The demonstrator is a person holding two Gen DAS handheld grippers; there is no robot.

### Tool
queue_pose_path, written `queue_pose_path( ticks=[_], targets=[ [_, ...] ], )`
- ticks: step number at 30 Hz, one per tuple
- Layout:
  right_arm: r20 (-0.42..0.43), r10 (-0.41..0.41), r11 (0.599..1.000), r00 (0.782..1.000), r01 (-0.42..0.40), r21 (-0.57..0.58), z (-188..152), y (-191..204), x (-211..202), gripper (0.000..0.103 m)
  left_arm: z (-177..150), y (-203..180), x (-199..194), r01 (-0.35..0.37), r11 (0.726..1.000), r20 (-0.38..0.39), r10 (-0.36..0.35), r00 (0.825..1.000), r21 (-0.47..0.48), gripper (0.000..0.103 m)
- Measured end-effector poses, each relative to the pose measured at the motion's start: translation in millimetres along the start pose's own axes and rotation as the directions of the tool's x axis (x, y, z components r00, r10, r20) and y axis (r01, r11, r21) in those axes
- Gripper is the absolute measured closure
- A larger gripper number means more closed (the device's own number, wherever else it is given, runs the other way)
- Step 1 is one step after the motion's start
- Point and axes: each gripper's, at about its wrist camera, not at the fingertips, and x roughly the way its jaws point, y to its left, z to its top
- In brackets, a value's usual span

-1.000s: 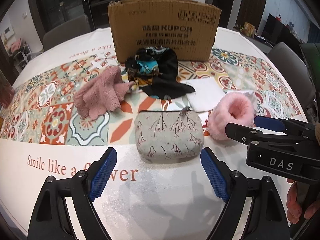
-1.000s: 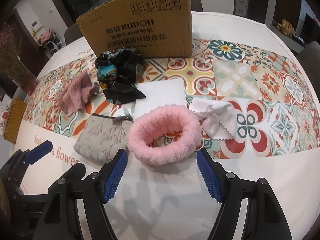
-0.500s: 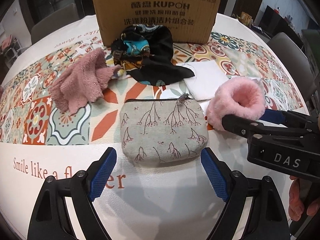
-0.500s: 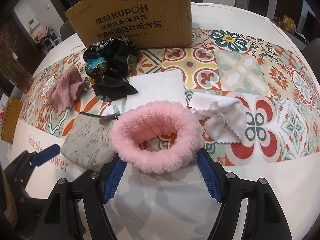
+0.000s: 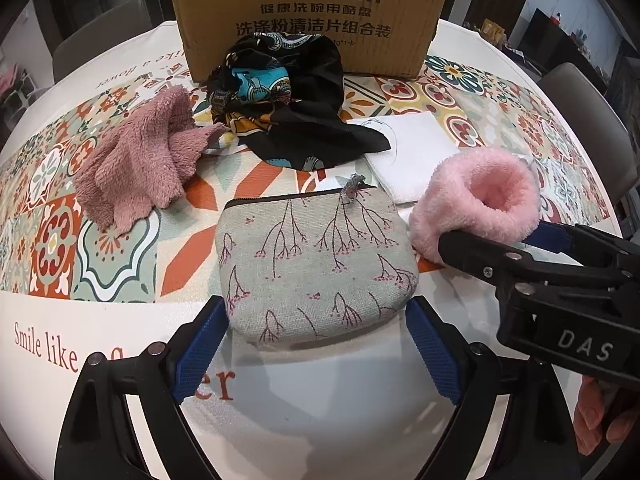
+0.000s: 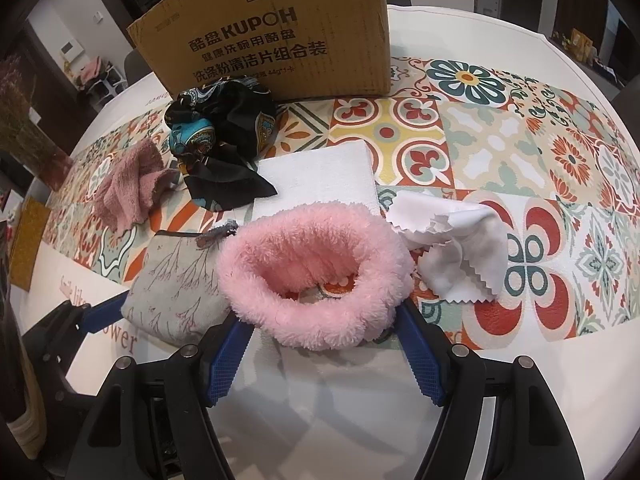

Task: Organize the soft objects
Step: 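Grasp the pink fuzzy headband with the right tool while the left tool grasps the grey pouch, then carry the headband and grey pouch over the cardboard box with both tools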

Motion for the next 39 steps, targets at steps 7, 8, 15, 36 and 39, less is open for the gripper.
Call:
queue_pose_path(
  ticks=[7,8,15,36,39],
  targets=[
    [0.021,-0.001,1.000,1.000,0.001,-0.010,-1,1,-3,0.058,2,0,0,0.001,1.000,0.045,-0.001,0.999,-0.005,0.031],
    [0.022,0.001,1.000,1.000,-0.001,-0.010,-1,1,-4,0.062,1,0,-1,0.002,1.000,0.056,-0.002,0.998,-0.002,0.038],
    [0.023,0.007,1.000,1.000,-0.007,-0.011,-4,5,-6,0.075,-1,6,-8,0.021,0.999,0.100,-0.018,0.995,-0.033,0.073],
    [0.104,0.065,0.998,0.992,-0.063,-0.022,-1,28,-49,0.078,5,14,-72,0.001,0.998,0.226,0.014,0.974,-0.069,0.079],
    [0.129,0.063,0.998,0.990,-0.061,-0.020,4,31,-57,0.078,11,14,-84,-0.006,0.998,0.259,0.023,0.966,-0.065,0.079]
  ],
)
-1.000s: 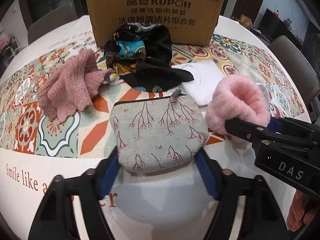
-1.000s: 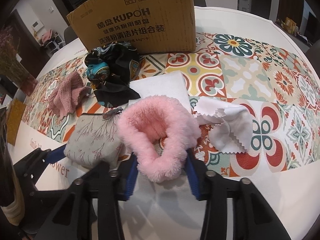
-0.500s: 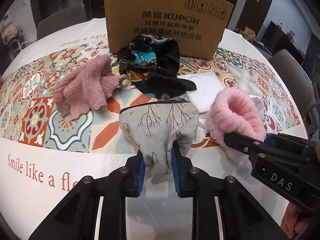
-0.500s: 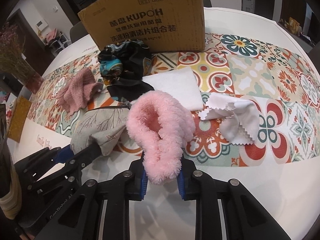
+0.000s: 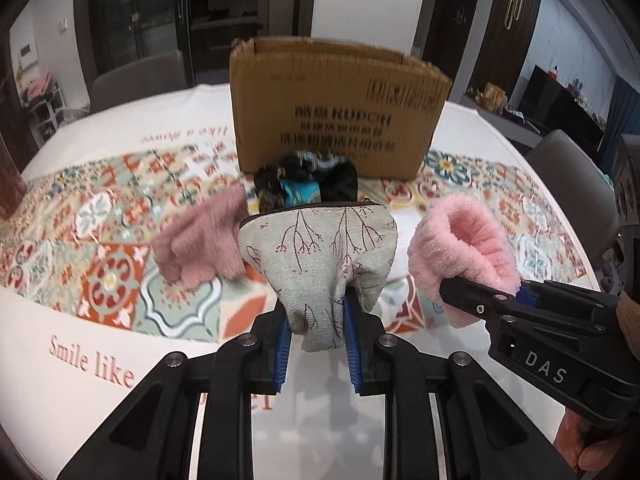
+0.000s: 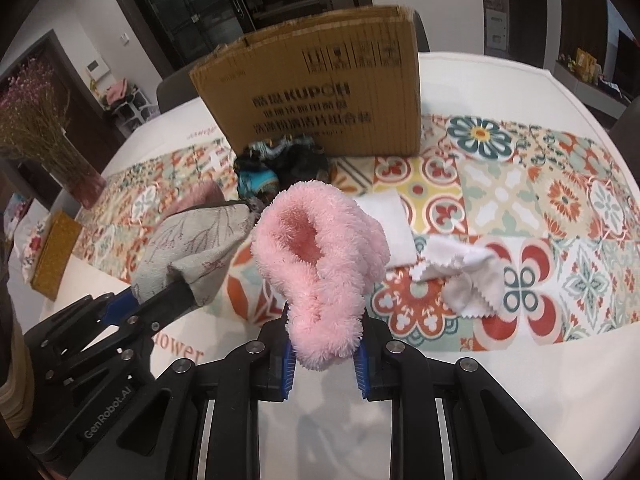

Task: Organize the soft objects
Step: 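Carry the headband and grey pouch over the cardboard box with both tools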

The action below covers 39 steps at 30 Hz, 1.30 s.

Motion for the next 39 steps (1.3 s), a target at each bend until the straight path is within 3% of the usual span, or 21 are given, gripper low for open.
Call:
queue_pose_path(
  ticks=[15,28,39],
  targets=[
    [0.127,-0.005,1.000,0.992,0.006,-0.008,42,20,-25,0.078,45,12,-32,-0.013,1.000,0.148,0.011,0.989,0.016,0.079],
    [0.252,-0.019,1.000,0.968,0.023,-0.014,91,32,-45,0.078,91,22,-50,-0.018,0.999,0.264,0.007,0.965,0.038,0.079],
    [0.317,-0.039,0.999,0.948,0.046,-0.016,128,28,-49,0.078,127,23,-45,-0.017,0.998,0.312,-0.002,0.950,0.057,0.079]
  ],
)
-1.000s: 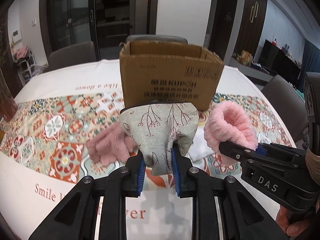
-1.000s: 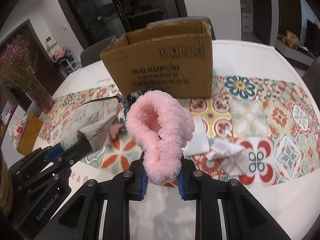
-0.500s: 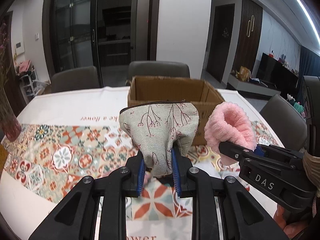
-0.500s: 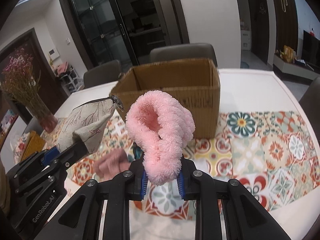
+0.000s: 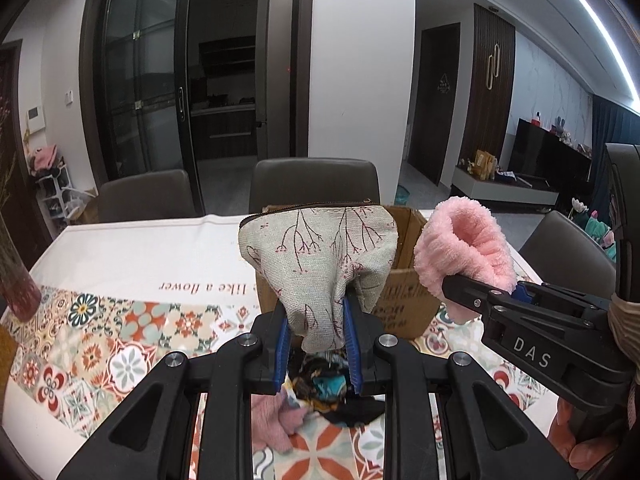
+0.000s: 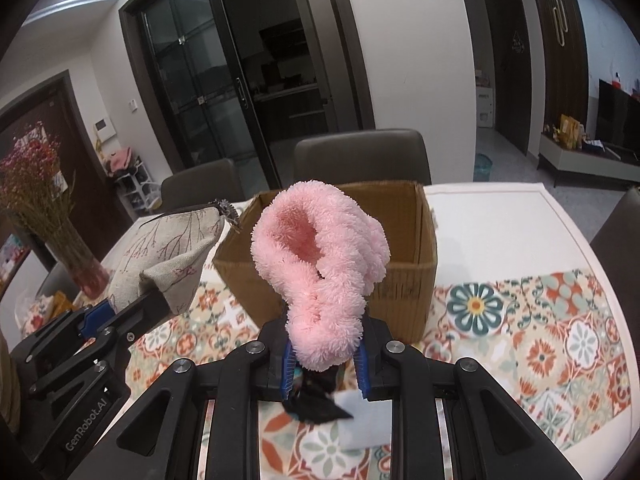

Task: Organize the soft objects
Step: 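Carry the headband and grey pouch over the cardboard box with both tools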

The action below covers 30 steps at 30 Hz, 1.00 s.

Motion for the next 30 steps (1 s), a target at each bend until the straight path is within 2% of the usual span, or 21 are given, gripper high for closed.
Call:
queue_pose_path(
  ticks=[19,30],
  targets=[
    [0.003,-0.024,1.000,1.000,0.024,-0.008,45,-12,49,0.078,37,3,55,0.016,1.000,-0.005,-0.016,1.000,0.014,0.079],
    [-0.036,-0.052,0.999,0.998,0.051,-0.014,64,-19,82,0.078,55,5,106,0.050,0.999,-0.077,-0.050,0.996,0.002,0.078]
  ],
)
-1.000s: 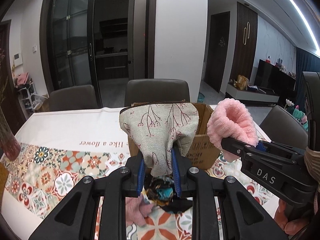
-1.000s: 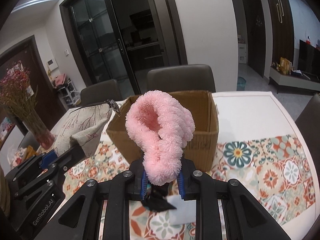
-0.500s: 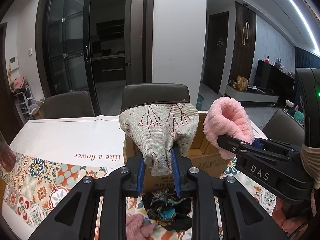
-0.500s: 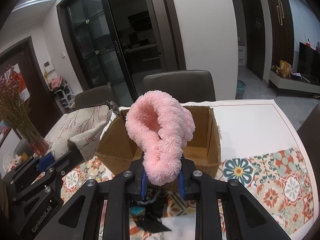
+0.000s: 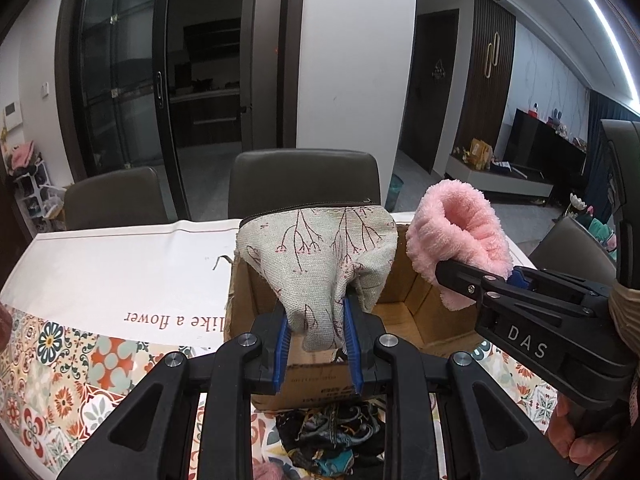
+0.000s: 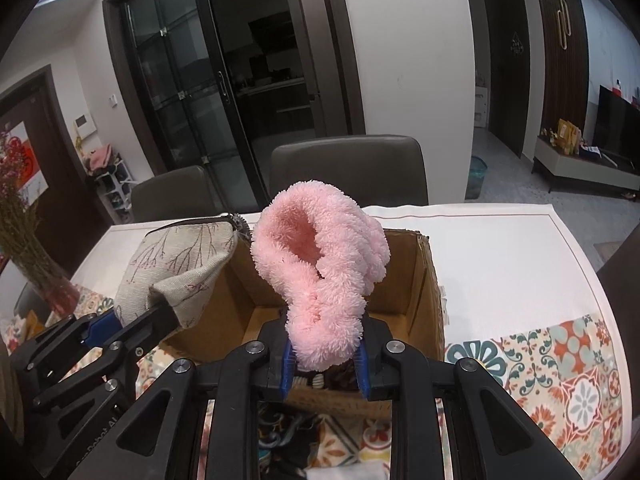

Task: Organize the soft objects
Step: 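Carry the headband and grey pouch over the cardboard box with both tools, then open both tools to drop the headband and pouch into the box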

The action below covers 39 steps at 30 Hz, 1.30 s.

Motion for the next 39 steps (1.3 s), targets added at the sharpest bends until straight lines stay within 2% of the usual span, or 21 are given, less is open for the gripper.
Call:
queue_pose_path(
  ticks=[8,15,17,21,26,31,33,39],
  targets=[
    [-0.053,-0.015,1.000,0.998,0.015,0.001,7,-5,20,0.078,3,-1,25,0.007,1.000,-0.049,-0.007,0.999,0.000,0.077],
    [-0.083,-0.009,1.000,0.997,0.009,0.006,9,-7,26,0.071,0,1,37,0.021,1.000,-0.081,-0.022,0.996,-0.011,0.065],
    [-0.085,-0.020,1.000,0.996,0.020,0.000,9,-8,26,0.064,-2,1,36,0.021,1.000,-0.084,-0.022,0.996,-0.013,0.062],
    [-0.087,-0.022,1.000,0.996,0.022,-0.008,10,-5,25,0.061,-2,2,33,0.022,1.000,-0.082,-0.023,0.996,-0.010,0.056],
    [-0.082,-0.027,1.000,0.996,0.027,-0.008,12,-4,20,0.054,-3,4,28,0.017,1.000,-0.080,-0.018,0.997,-0.017,0.053],
    [-0.078,-0.027,1.000,0.997,0.026,-0.012,12,-2,16,0.054,-4,8,17,0.005,1.000,-0.067,-0.007,0.998,-0.024,0.051],
    [-0.075,-0.024,1.000,0.997,0.024,-0.006,12,-1,12,0.054,-4,9,10,-0.005,1.000,-0.055,0.004,0.999,-0.026,0.047],
    [-0.069,-0.027,1.000,0.997,0.027,-0.009,7,5,1,0.054,-7,10,-11,-0.052,0.999,-0.025,0.052,0.998,-0.007,0.043]
  ],
)
